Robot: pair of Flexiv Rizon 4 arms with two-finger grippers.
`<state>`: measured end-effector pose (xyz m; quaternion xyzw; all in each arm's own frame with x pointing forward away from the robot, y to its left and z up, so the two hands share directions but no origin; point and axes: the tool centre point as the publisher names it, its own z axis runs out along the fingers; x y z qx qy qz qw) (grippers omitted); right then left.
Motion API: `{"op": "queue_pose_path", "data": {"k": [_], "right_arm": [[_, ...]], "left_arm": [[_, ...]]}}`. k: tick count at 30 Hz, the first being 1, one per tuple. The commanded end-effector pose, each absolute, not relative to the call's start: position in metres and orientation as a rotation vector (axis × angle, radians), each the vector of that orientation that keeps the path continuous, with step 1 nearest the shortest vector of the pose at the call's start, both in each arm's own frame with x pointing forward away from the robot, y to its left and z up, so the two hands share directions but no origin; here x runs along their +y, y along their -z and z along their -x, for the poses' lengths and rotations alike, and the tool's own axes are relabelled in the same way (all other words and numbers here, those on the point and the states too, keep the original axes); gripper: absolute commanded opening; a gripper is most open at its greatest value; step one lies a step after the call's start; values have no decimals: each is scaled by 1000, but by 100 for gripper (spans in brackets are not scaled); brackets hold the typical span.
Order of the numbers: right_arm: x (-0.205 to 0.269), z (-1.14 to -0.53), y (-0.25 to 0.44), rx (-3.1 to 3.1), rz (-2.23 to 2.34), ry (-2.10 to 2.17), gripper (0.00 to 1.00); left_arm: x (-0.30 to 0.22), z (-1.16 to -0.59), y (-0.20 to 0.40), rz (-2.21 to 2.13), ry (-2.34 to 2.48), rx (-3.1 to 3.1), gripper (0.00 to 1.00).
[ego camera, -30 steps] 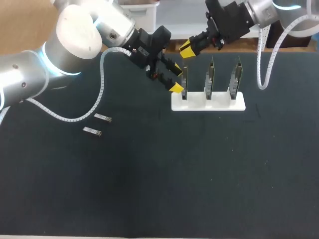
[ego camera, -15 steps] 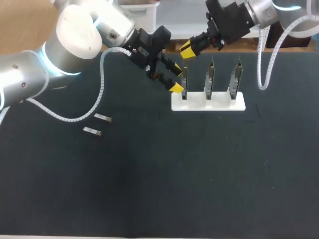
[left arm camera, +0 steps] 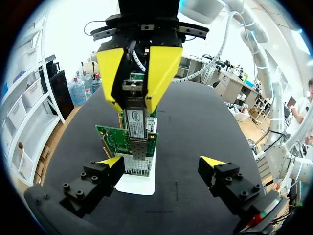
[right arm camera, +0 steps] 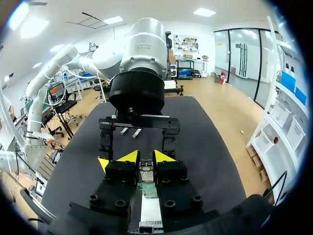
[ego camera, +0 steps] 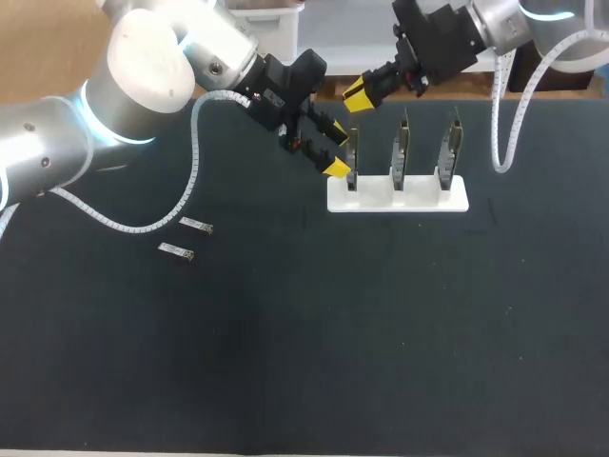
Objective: Pick up the optical module with the left hand, and insert it into the network port with the right hand.
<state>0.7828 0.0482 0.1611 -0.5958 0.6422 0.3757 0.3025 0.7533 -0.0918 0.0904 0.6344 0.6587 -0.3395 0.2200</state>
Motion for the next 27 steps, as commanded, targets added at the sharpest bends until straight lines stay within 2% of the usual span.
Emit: {"op": "queue_pose_path", "data": {"k": [1, 11, 12, 13, 27], "right_arm": [[48, -782, -158, 1707, 1576, -997, 0], [47, -783, -158, 1713, 1580, -996, 0], [47, -783, -158, 1713, 1581, -996, 24], [47, -783, -158, 1714, 1582, -996, 100], [40, -783, -164, 1703, 1544, -1046, 100]], "left_arm": [[-93, -754, -91, -1757, 938, 1827, 100], [-93, -754, -91, -1757, 938, 1827, 100], [-93, -754, -91, -1757, 938, 1827, 100], [-93, -754, -91, -1757, 938, 1827, 100], [-93, -754, -91, -1757, 938, 1827, 100]]}}
